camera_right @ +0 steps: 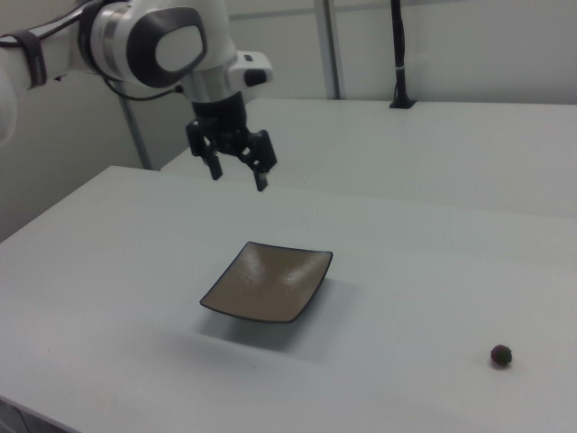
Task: Strawberries on a ceramic plate
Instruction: 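Move the open gripper over to the red strawberry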
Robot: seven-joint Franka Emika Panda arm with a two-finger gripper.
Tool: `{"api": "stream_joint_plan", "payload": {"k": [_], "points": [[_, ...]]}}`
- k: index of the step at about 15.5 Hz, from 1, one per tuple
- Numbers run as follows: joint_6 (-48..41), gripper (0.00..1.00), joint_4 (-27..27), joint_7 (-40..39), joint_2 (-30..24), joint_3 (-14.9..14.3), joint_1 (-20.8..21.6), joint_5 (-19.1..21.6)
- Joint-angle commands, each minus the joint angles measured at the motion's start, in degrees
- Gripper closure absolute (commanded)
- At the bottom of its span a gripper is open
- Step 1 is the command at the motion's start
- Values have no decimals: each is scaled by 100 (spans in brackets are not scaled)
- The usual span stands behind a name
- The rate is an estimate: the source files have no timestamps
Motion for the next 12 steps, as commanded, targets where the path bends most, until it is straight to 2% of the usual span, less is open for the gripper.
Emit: {"api": "stream_joint_plan", "payload": {"k": [1,4,10,12], "points": [[142,0,-57,-242,72,19,-419,-90],[274,0,31,-637,300,19,-788,-99],[1283,0,31,-1296,775,19,-1430,-169],[1347,0,284,-1727,1055,19,-1746,-160]]}}
